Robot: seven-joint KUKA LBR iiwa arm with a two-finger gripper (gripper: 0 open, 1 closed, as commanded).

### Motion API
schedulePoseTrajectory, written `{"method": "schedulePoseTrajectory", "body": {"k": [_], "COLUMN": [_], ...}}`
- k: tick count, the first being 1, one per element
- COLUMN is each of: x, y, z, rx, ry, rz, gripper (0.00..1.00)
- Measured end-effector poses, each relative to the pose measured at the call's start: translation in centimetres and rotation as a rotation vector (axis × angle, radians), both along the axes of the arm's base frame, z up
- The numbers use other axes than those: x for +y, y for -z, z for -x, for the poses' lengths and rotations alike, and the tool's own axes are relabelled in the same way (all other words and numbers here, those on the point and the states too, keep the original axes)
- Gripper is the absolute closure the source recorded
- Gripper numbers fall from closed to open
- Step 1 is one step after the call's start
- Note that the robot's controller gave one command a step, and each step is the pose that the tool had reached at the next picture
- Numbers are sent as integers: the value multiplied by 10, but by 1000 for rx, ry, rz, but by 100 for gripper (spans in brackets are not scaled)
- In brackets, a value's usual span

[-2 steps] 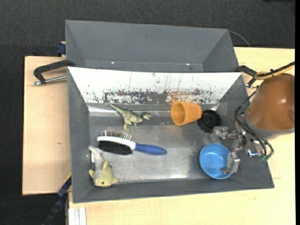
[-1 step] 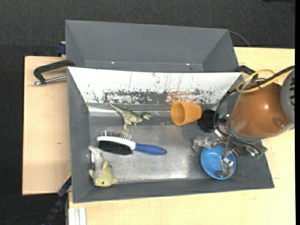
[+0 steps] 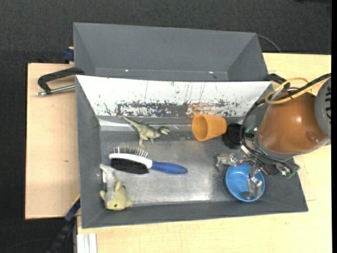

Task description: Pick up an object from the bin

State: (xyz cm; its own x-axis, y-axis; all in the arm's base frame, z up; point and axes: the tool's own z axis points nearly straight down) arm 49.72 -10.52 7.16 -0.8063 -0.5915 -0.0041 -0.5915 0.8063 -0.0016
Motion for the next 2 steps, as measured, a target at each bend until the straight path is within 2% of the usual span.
{"method": "schedulePoseTrajectory", "body": {"k": [1,2], "x": [0,1], "y": [-1,-17], "z": [-1,-3], "rx": [-3,-5], "ry": [0,0], "rz": [0,1], "gripper": [100,100]}}
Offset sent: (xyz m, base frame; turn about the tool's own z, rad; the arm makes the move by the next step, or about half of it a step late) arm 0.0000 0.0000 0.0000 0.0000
